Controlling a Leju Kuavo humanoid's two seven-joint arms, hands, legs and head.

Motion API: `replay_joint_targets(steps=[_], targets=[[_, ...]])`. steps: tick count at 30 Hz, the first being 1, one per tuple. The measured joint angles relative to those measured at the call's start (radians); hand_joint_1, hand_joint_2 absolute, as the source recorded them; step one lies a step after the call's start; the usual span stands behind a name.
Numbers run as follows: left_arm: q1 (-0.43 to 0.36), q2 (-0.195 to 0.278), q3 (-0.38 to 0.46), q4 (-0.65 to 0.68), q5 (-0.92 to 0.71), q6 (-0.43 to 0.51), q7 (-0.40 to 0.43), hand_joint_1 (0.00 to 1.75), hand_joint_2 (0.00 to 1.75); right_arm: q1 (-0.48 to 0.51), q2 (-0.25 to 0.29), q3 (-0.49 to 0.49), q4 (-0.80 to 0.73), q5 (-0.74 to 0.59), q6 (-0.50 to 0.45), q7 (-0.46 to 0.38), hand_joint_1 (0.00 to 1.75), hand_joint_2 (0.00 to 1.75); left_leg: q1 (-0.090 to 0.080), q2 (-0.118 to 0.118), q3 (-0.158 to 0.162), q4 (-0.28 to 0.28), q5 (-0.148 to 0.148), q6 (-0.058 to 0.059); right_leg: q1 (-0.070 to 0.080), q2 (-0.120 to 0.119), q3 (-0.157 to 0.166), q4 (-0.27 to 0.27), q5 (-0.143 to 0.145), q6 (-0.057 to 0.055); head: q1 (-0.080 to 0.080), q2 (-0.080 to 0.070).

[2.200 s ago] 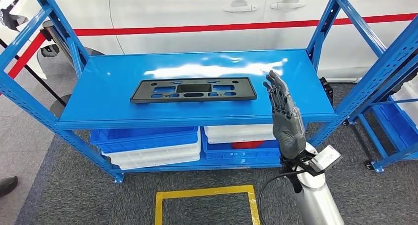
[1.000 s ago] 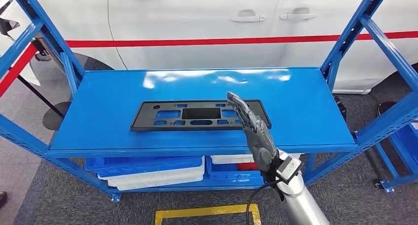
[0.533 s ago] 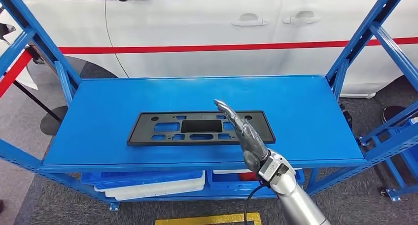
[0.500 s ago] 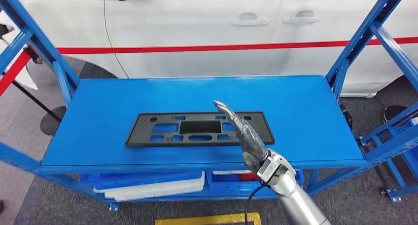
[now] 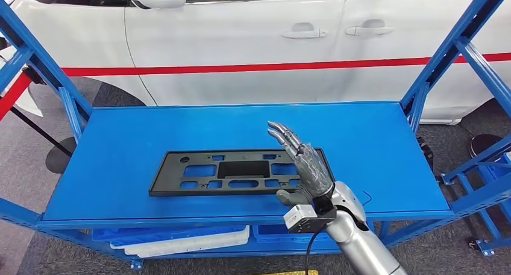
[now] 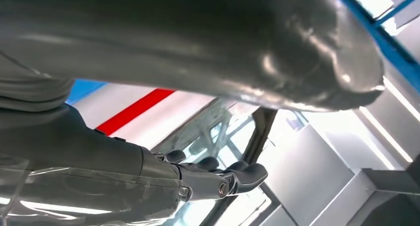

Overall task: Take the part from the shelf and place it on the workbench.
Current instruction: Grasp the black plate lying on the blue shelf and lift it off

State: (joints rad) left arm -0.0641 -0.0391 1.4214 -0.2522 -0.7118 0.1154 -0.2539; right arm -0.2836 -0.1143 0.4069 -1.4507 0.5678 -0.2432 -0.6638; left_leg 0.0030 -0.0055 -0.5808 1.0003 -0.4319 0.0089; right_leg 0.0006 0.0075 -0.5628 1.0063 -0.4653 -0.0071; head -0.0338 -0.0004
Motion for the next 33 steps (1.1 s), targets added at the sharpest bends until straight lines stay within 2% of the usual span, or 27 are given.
replay_joint_targets(steps=[2,3,5,6,7,8,10,12,13,15,17,19,21,22,23,24,25,27,28,31,33], targets=[[-0.001,0.0,0.0,0.0,0.0,0.002,0.001,0.0,0.0,0.003,-0.012,-0.011,-0.005,0.013,-0.015,0.001,0.0,0.0,0.005,0.001,0.008,-0.011,0.006,0.01,0.0,-0.001,-0.009,0.028,-0.022,0.011,0.0,0.0],[-0.002,0.0,0.0,0.0,0.0,0.002,0.001,0.0,0.0,0.004,-0.018,-0.016,-0.007,0.016,-0.018,0.001,0.0,0.0,0.008,0.002,0.012,-0.016,0.007,0.014,-0.001,-0.001,-0.03,0.071,-0.047,0.016,0.0,0.0],[-0.004,-0.001,0.0,0.0,0.0,0.002,0.002,0.0,0.0,0.011,-0.026,-0.023,-0.008,0.025,-0.025,0.004,0.0,0.0,0.007,0.002,0.014,-0.016,0.004,0.019,-0.006,-0.002,-0.1,0.202,-0.105,0.023,0.0,0.0],[-0.005,-0.001,0.0,0.0,0.0,0.002,0.002,0.0,0.0,0.016,-0.03,-0.027,-0.008,0.035,-0.033,0.008,0.0,0.0,0.007,0.002,0.014,-0.016,0.002,0.019,-0.009,-0.002,-0.133,0.257,-0.12,0.027,0.0,0.0],[-0.005,-0.001,0.0,0.0,0.0,0.002,0.002,0.0,0.0,0.021,-0.034,-0.03,-0.008,0.05,-0.043,0.013,0.0,0.0,0.007,0.002,0.015,-0.014,0.0,0.02,-0.012,-0.002,-0.152,0.282,-0.116,0.029,0.0,0.0],[-0.005,-0.001,0.0,0.0,-0.001,0.001,0.002,0.0,0.0,0.025,-0.039,-0.034,-0.008,0.066,-0.054,0.017,0.0,0.0,0.008,0.002,0.017,-0.012,-0.004,0.018,-0.014,-0.003,-0.151,0.269,-0.094,0.031,0.0,0.0],[-0.005,-0.001,0.0,0.0,-0.003,-0.005,0.002,0.0,0.0,0.032,-0.055,-0.048,-0.008,0.098,-0.077,0.019,0.0,0.0,0.008,0.0,0.023,-0.007,-0.013,0.014,-0.02,-0.006,-0.098,0.147,-0.019,0.032,0.0,0.0],[-0.005,-0.001,0.0,0.0,-0.006,-0.012,0.002,0.0,0.0,0.043,-0.074,-0.068,-0.007,0.14,-0.098,0.02,0.0,0.0,0.004,-0.002,0.026,0.0,-0.022,0.004,-0.018,-0.007,-0.047,0.037,0.021,0.028,0.0,0.0],[-0.005,-0.001,0.0,0.0,-0.008,-0.014,0.002,0.0,0.0,0.051,-0.084,-0.079,-0.006,0.17,-0.108,0.023,0.0,0.0,0.003,-0.003,0.027,0.002,-0.026,-0.002,-0.016,-0.007,-0.037,0.016,0.023,0.023,0.0,0.0],[-0.005,-0.001,0.0,0.0,-0.012,-0.019,0.002,0.0,0.0,0.072,-0.104,-0.103,-0.006,0.248,-0.126,0.036,0.0,0.0,0.004,-0.003,0.028,0.002,-0.03,-0.014,-0.013,-0.004,-0.036,0.013,0.02,0.01,0.0,0.0],[-0.005,0.0,-0.001,0.0,-0.018,-0.023,0.002,0.0,0.0,0.092,-0.118,-0.124,-0.005,0.309,-0.137,0.052,0.0,0.0,0.008,-0.001,0.022,0.023,-0.049,-0.026,-0.015,-0.005,-0.031,0.007,0.021,-0.003,0.0,0.0],[-0.005,0.0,-0.002,0.0,-0.023,-0.027,0.003,0.0,0.0,0.11,-0.128,-0.142,-0.006,0.332,-0.142,0.06,0.0,0.0,0.01,0.0,-0.019,0.117,-0.102,-0.034,-0.016,-0.007,-0.027,0.003,0.02,-0.013,0.0,0.0],[-0.005,0.001,-0.003,0.0,-0.027,-0.03,0.007,0.0,0.0,0.132,-0.137,-0.158,-0.006,0.336,-0.142,0.062,0.0,0.0,0.01,0.0,-0.085,0.25,-0.158,-0.038,-0.013,-0.008,-0.026,0.003,0.017,-0.018,0.0,0.0],[-0.003,0.002,-0.003,0.0,-0.03,-0.031,0.009,0.0,0.0,0.145,-0.14,-0.166,-0.007,0.335,-0.14,0.06,0.0,0.0,0.01,0.0,-0.106,0.287,-0.164,-0.038,-0.012,-0.007,-0.025,0.003,0.016,-0.019,0.0,0.0],[-0.003,0.002,-0.003,0.0,-0.032,-0.031,0.01,0.0,0.0,0.157,-0.142,-0.174,-0.009,0.332,-0.138,0.057,0.0,0.0,0.01,0.0,-0.108,0.286,-0.15,-0.036,-0.011,-0.006,-0.023,0.004,0.015,-0.019,0.0,0.0],[-0.003,0.002,-0.004,0.0,-0.034,-0.032,0.011,0.0,0.0,0.167,-0.144,-0.181,-0.013,0.327,-0.133,0.052,0.0,0.0,0.01,0.0,-0.091,0.245,-0.118,-0.033,-0.01,-0.005,-0.019,0.004,0.013,-0.018,0.0,0.0],[-0.003,0.002,-0.004,0.0,-0.035,-0.032,0.011,0.0,0.0,0.176,-0.145,-0.189,-0.018,0.321,-0.128,0.046,0.0,0.0,0.009,0.0,-0.058,0.176,-0.078,-0.027,-0.009,-0.004,-0.015,0.004,0.011,-0.017,0.0,0.0],[-0.006,0.006,-0.004,0.0,-0.038,-0.032,0.011,0.0,0.0,0.186,-0.147,-0.204,-0.028,0.311,-0.118,0.035,0.0,0.0,0.004,0.0,0.002,0.05,-0.03,-0.014,-0.005,-0.003,-0.01,0.004,0.007,-0.011,0.0,0.0],[-0.007,0.007,-0.005,0.0,-0.039,-0.032,0.011,0.0,0.0,0.191,-0.148,-0.21,-0.032,0.307,-0.113,0.03,0.0,0.0,0.001,0.0,0.017,0.017,-0.023,-0.009,-0.004,-0.003,-0.01,0.005,0.006,-0.007,0.0,0.0],[-0.008,0.008,-0.005,0.0,-0.04,-0.032,0.013,0.0,0.0,0.207,-0.152,-0.222,-0.049,0.304,-0.102,0.017,0.0,0.0,-0.001,0.0,0.023,0.0,-0.022,0.003,-0.006,-0.003,-0.011,0.006,0.004,0.009,0.0,0.0],[-0.009,0.008,-0.007,0.0,-0.04,-0.031,0.014,0.0,0.0,0.214,-0.155,-0.229,-0.064,0.302,-0.098,0.011,0.0,0.0,0.004,0.001,0.028,-0.012,-0.015,0.014,-0.007,-0.003,-0.027,0.045,-0.024,0.02,0.0,0.0]])
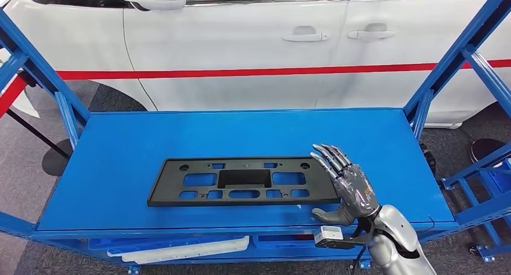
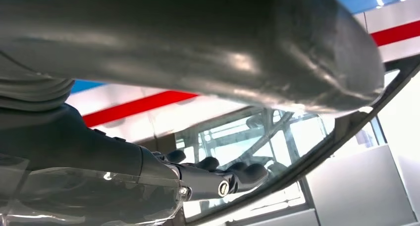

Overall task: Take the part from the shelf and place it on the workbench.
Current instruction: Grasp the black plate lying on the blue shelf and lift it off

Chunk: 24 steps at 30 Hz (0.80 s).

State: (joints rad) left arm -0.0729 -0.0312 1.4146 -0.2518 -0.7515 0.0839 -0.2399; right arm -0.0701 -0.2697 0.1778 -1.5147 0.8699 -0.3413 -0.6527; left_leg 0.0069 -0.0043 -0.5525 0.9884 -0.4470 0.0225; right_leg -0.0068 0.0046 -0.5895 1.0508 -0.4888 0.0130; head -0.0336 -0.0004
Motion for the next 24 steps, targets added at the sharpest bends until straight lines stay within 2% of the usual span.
replay_joint_targets(steps=[1,3,4,5,6,7,9,10,11,14,16,18,19,20,21,23,24], targets=[[-0.001,0.0,-0.001,0.0,0.0,0.0,0.0,0.0,0.0,0.004,-0.001,-0.002,-0.008,-0.001,0.002,-0.002,0.0,0.0,0.002,0.001,0.002,-0.004,0.002,0.004,-0.001,0.0,-0.022,0.047,-0.028,0.004,0.0,0.0],[-0.002,0.0,-0.003,0.0,0.0,0.0,0.0,0.0,0.0,0.018,-0.002,-0.003,-0.021,-0.002,0.004,-0.008,0.0,0.0,0.001,0.001,0.002,-0.003,0.002,0.008,-0.004,0.0,-0.086,0.178,-0.088,0.011,0.0,0.0],[-0.002,0.0,-0.003,0.0,0.0,0.0,0.0,0.0,0.0,0.027,-0.002,-0.002,-0.027,0.002,0.003,-0.013,0.0,0.0,0.001,0.001,0.002,-0.002,0.001,0.008,-0.007,-0.001,-0.109,0.222,-0.098,0.014,0.0,0.0],[-0.002,0.0,-0.004,0.0,0.0,0.0,0.0,0.0,0.0,0.036,-0.002,0.0,-0.034,0.008,-0.001,-0.018,0.0,0.0,0.002,0.001,0.003,-0.001,-0.001,0.007,-0.01,-0.001,-0.117,0.234,-0.09,0.017,0.0,0.0],[-0.002,-0.001,-0.004,0.0,0.0,0.0,0.0,0.0,0.0,0.042,-0.002,0.004,-0.041,0.018,-0.006,-0.022,0.0,0.0,0.003,0.0,0.004,0.001,-0.003,0.004,-0.013,-0.002,-0.104,0.205,-0.064,0.019,0.0,0.0],[-0.002,-0.002,-0.004,0.0,0.0,0.001,0.0,0.0,0.0,0.046,-0.002,0.011,-0.05,0.028,-0.012,-0.026,0.0,0.0,0.004,0.0,0.005,0.004,-0.006,0.001,-0.016,-0.003,-0.076,0.144,-0.027,0.02,0.0,0.0],[-0.003,-0.003,-0.004,0.0,0.0,0.002,-0.001,0.0,0.0,0.05,-0.002,0.033,-0.064,0.042,-0.019,-0.022,0.0,0.0,0.003,-0.001,0.004,0.015,-0.015,-0.011,-0.019,-0.003,-0.018,0.023,0.02,0.017,0.0,0.0],[-0.003,-0.003,-0.004,0.0,0.0,0.002,-0.002,0.0,0.0,0.051,-0.002,0.048,-0.069,0.045,-0.02,-0.018,0.0,0.0,0.001,-0.001,0.003,0.019,-0.019,-0.018,-0.018,-0.002,-0.003,-0.009,0.027,0.012,0.0,0.0],[-0.003,-0.003,-0.004,0.0,0.001,0.003,-0.002,0.0,0.0,0.052,-0.002,0.064,-0.072,0.046,-0.02,-0.013,0.0,0.0,0.0,-0.001,0.002,0.02,-0.021,-0.025,-0.015,0.0,0.0,-0.019,0.025,0.005,0.0,0.0],[-0.004,-0.004,-0.004,0.0,0.001,0.004,-0.003,0.0,0.0,0.05,-0.002,0.118,-0.077,0.046,-0.012,-0.006,0.0,0.0,0.005,-0.001,0.001,0.027,-0.03,-0.043,-0.013,0.001,0.0,-0.024,0.028,-0.018,0.0,0.0],[-0.004,-0.004,-0.004,0.0,0.001,0.004,-0.004,0.0,0.0,0.048,-0.002,0.152,-0.078,0.048,-0.007,-0.003,0.0,0.0,0.007,-0.001,-0.028,0.096,-0.074,-0.052,-0.015,-0.002,0.003,-0.028,0.029,-0.03,0.0,0.0],[-0.003,-0.005,-0.004,0.0,0.001,0.005,-0.005,0.0,0.0,0.047,-0.002,0.181,-0.079,0.05,-0.006,0.001,0.0,0.0,0.007,0.0,-0.09,0.229,-0.139,-0.057,-0.012,-0.004,0.003,-0.028,0.028,-0.036,0.0,0.0],[-0.002,-0.005,-0.004,0.0,0.001,0.006,-0.006,0.0,0.0,0.047,-0.002,0.192,-0.079,0.05,-0.006,0.002,0.0,0.0,0.007,0.0,-0.117,0.284,-0.157,-0.058,-0.009,-0.004,0.003,-0.028,0.027,-0.037,0.0,0.0],[-0.001,-0.006,-0.004,0.0,0.001,0.006,-0.006,0.0,0.0,0.047,-0.002,0.201,-0.078,0.05,-0.006,0.002,0.0,0.0,0.007,0.0,-0.131,0.31,-0.157,-0.057,-0.007,-0.004,0.004,-0.027,0.027,-0.038,0.0,0.0],[0.0,-0.006,-0.004,0.0,0.001,0.006,-0.006,0.0,0.0,0.047,-0.002,0.209,-0.079,0.05,-0.007,0.003,0.0,0.0,0.006,0.0,-0.125,0.295,-0.138,-0.053,-0.005,-0.004,0.006,-0.027,0.026,-0.039,0.0,0.0],[0.0,-0.006,-0.004,0.0,0.0,0.006,-0.006,0.0,0.0,0.046,-0.002,0.219,-0.082,0.05,-0.008,0.004,0.0,0.0,0.003,0.0,-0.066,0.166,-0.067,-0.04,-0.001,-0.004,0.011,-0.028,0.025,-0.039,0.0,0.0],[-0.001,-0.005,-0.004,0.0,0.0,0.006,-0.006,0.0,0.0,0.046,-0.002,0.223,-0.084,0.05,-0.008,0.005,0.0,0.0,0.0,0.0,-0.034,0.098,-0.041,-0.033,0.002,-0.004,0.012,-0.027,0.024,-0.037,0.0,0.0]])
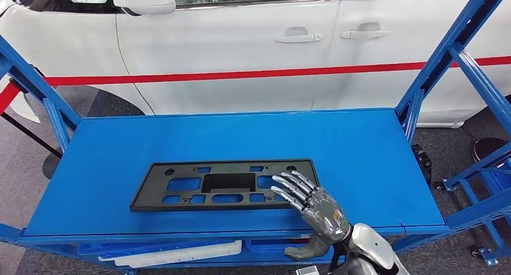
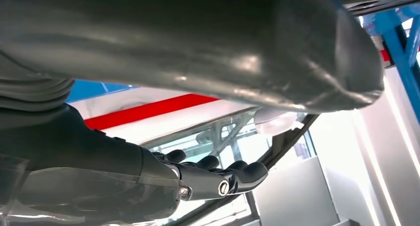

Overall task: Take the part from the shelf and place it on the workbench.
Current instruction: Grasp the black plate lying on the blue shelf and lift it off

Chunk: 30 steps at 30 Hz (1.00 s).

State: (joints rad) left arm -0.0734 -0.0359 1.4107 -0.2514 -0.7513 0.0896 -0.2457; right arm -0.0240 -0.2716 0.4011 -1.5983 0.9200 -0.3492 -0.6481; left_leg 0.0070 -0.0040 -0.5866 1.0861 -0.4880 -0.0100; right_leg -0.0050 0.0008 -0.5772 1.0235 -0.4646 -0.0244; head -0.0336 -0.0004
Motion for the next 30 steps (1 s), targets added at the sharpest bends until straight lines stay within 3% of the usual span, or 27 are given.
replay_joint_targets(steps=[2,5,7,8,10,11,12,13,15,17,20,22,25,26,27,28,30], targets=[[-0.001,0.001,0.0,0.0,-0.001,0.0,0.0,0.0,0.0,0.0,0.0,0.005,-0.003,0.0,0.0,0.001,0.0,0.0,-0.007,0.001,0.031,-0.072,0.019,0.011,0.001,0.0,0.0,0.0,0.0,0.008,0.0,0.0],[0.0,0.001,0.0,0.0,-0.001,0.0,0.0,0.0,0.0,0.0,-0.001,0.007,-0.007,0.0,-0.001,0.001,0.0,0.0,-0.008,0.002,0.038,-0.089,0.027,0.022,0.0,0.001,0.002,-0.004,0.001,0.026,0.0,0.0],[-0.001,0.001,0.0,0.0,-0.002,0.0,-0.001,0.0,0.0,0.0,-0.003,0.008,-0.012,-0.001,-0.007,0.004,0.0,0.0,-0.002,0.004,0.046,-0.107,0.04,0.033,0.0,0.001,-0.017,0.041,-0.032,0.035,0.0,0.0],[-0.001,0.0,0.0,0.0,-0.002,0.0,-0.002,0.0,0.0,0.001,-0.004,0.009,-0.013,0.002,-0.015,0.009,0.0,0.0,-0.001,0.005,0.047,-0.112,0.044,0.036,-0.001,0.001,-0.042,0.095,-0.064,0.038,0.0,0.0],[0.001,-0.002,0.0,0.0,-0.002,-0.001,-0.004,0.0,0.0,0.006,-0.006,0.011,-0.014,0.021,-0.046,0.025,0.0,0.87,-0.001,0.005,0.045,-0.112,0.045,0.039,-0.004,0.001,-0.104,0.221,-0.122,0.043,0.0,0.0],[0.002,-0.003,0.0,0.0,-0.003,-0.001,-0.006,0.0,0.0,0.009,-0.006,0.013,-0.014,0.043,-0.07,0.039,0.0,1.31,-0.001,0.005,0.044,-0.111,0.044,0.039,-0.006,0.0,-0.123,0.257,-0.128,0.046,0.0,0.0],[0.002,-0.004,0.0,0.0,-0.003,0.0,-0.008,0.0,0.0,0.011,-0.006,0.016,-0.014,0.074,-0.099,0.056,0.0,1.75,-0.001,0.005,0.044,-0.11,0.043,0.038,-0.008,0.0,-0.123,0.256,-0.115,0.048,0.0,0.0],[0.003,-0.005,0.0,0.0,-0.004,0.0,-0.009,0.0,0.0,0.012,-0.005,0.019,-0.014,0.112,-0.131,0.077,0.0,1.75,0.0,0.004,0.045,-0.107,0.041,0.036,-0.011,0.0,-0.104,0.215,-0.085,0.049,0.0,0.0],[0.002,-0.007,-0.001,0.0,-0.006,0.002,-0.012,0.0,0.0,0.01,-0.001,0.032,-0.013,0.203,-0.188,0.128,0.0,1.75,-0.001,0.003,0.044,-0.097,0.033,0.027,-0.014,-0.001,-0.037,0.08,-0.021,0.047,0.0,0.0],[0.001,-0.008,-0.003,0.0,-0.01,0.005,-0.013,0.0,0.0,0.006,0.01,0.051,-0.007,0.292,-0.226,0.186,0.0,1.75,-0.004,0.002,0.041,-0.088,0.026,0.016,-0.012,0.002,-0.001,0.002,0.002,0.037,0.0,0.0],[0.0,-0.009,-0.009,0.0,-0.013,0.011,-0.014,0.0,0.0,-0.009,0.03,0.085,0.013,0.392,-0.252,0.272,0.0,1.75,-0.001,0.002,0.04,-0.084,0.021,-0.002,-0.009,0.004,-0.001,-0.005,0.003,0.018,0.0,0.0],[-0.001,-0.01,-0.012,0.0,-0.014,0.012,-0.014,0.0,0.0,-0.028,0.043,0.106,0.035,0.44,-0.258,0.314,0.0,1.75,0.002,0.002,0.023,-0.04,-0.009,-0.014,-0.012,0.003,0.001,-0.01,0.006,0.005,0.0,0.0],[-0.001,-0.01,-0.014,0.0,-0.015,0.012,-0.014,0.0,0.0,-0.057,0.062,0.134,0.078,0.478,-0.262,0.344,0.0,1.75,0.005,0.002,-0.067,0.15,-0.103,-0.026,-0.01,0.0,-0.001,-0.011,0.006,-0.004,0.0,0.0],[-0.001,-0.01,-0.015,0.0,-0.016,0.012,-0.014,0.0,0.0,-0.066,0.067,0.144,0.094,0.482,-0.262,0.348,0.0,1.75,0.005,0.002,-0.092,0.2,-0.117,-0.027,-0.009,0.0,-0.001,-0.011,0.006,-0.004,0.0,0.0],[0.0,-0.011,-0.015,0.0,-0.016,0.012,-0.013,0.0,0.0,-0.074,0.072,0.152,0.109,0.483,-0.261,0.351,0.0,1.75,0.005,0.002,-0.1,0.215,-0.111,-0.026,-0.008,0.0,-0.001,-0.01,0.006,-0.004,0.0,0.0],[0.0,-0.011,-0.015,0.0,-0.016,0.012,-0.012,0.0,0.0,-0.083,0.076,0.16,0.124,0.483,-0.261,0.354,0.0,1.75,0.005,0.002,-0.088,0.186,-0.085,-0.024,-0.008,0.001,0.001,-0.01,0.006,-0.004,0.0,0.0],[-0.002,-0.01,-0.016,0.0,-0.017,0.014,-0.011,0.0,0.0,-0.103,0.084,0.175,0.147,0.477,-0.262,0.36,0.0,1.75,0.004,0.002,-0.022,0.044,-0.012,-0.015,-0.007,0.002,0.004,-0.01,0.005,-0.002,0.0,0.0]])
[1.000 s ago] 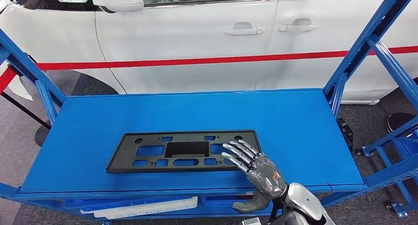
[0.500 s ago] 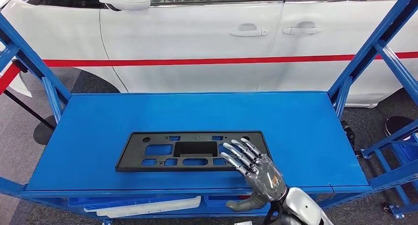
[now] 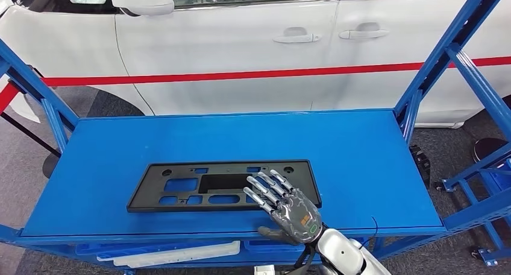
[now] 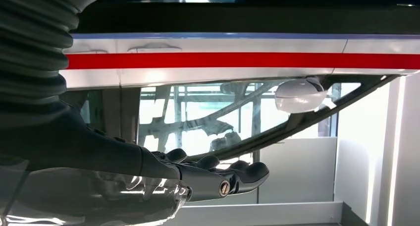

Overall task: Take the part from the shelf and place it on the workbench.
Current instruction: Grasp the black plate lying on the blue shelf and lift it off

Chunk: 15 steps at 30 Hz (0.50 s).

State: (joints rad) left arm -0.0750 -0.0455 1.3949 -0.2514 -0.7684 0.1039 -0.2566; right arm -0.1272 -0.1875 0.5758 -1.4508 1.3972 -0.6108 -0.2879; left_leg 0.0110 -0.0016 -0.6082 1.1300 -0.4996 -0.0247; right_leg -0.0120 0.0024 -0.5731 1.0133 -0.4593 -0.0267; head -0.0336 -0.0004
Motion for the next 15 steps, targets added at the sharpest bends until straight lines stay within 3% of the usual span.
replay_joint_targets(steps=[2,5,7,11,12,13,15], targets=[[-0.002,0.001,0.0,0.0,0.0,0.003,0.002,0.0,0.0,-0.019,0.006,0.013,0.017,-0.009,-0.001,0.005,0.0,1.75,-0.005,0.0,0.05,-0.11,0.038,0.011,0.002,0.001,-0.001,0.001,0.0,0.008,0.0,0.0],[-0.003,0.001,0.0,0.0,0.0,0.007,0.003,0.0,0.0,-0.035,0.012,0.029,0.037,-0.014,-0.003,0.009,0.0,1.75,-0.008,-0.001,0.057,-0.135,0.044,0.027,0.003,0.002,-0.002,-0.002,0.003,0.026,0.0,0.0],[-0.003,0.001,0.0,0.0,0.002,0.009,0.003,0.0,0.0,-0.047,0.015,0.037,0.048,-0.013,-0.003,0.01,0.0,1.75,-0.003,-0.001,0.062,-0.148,0.053,0.039,0.004,0.001,-0.012,0.021,-0.016,0.036,0.0,0.0],[-0.004,0.0,0.0,0.0,0.002,0.011,0.001,0.0,0.0,-0.074,0.022,0.06,0.091,0.006,-0.004,0.013,0.0,1.75,-0.003,0.001,0.061,-0.153,0.059,0.048,0.002,0.001,-0.121,0.248,-0.126,0.045,0.0,0.0],[-0.004,-0.001,0.0,0.0,0.002,0.012,0.0,0.0,0.0,-0.08,0.025,0.068,0.105,0.016,-0.004,0.013,0.0,1.75,-0.004,0.001,0.06,-0.152,0.058,0.048,0.001,0.0,-0.135,0.275,-0.126,0.045,0.0,0.0],[-0.004,-0.001,0.0,0.0,0.002,0.012,-0.001,0.0,0.0,-0.088,0.027,0.077,0.118,0.026,-0.003,0.014,0.0,1.75,-0.004,0.0,0.06,-0.15,0.057,0.048,0.0,0.0,-0.13,0.262,-0.107,0.045,0.0,0.0],[-0.004,-0.001,0.0,0.0,0.002,0.011,-0.002,0.0,0.0,-0.112,0.032,0.097,0.144,0.05,0.002,0.017,0.0,1.75,-0.004,-0.001,0.06,-0.143,0.052,0.044,-0.001,-0.001,-0.071,0.137,-0.037,0.04,0.0,0.0]])
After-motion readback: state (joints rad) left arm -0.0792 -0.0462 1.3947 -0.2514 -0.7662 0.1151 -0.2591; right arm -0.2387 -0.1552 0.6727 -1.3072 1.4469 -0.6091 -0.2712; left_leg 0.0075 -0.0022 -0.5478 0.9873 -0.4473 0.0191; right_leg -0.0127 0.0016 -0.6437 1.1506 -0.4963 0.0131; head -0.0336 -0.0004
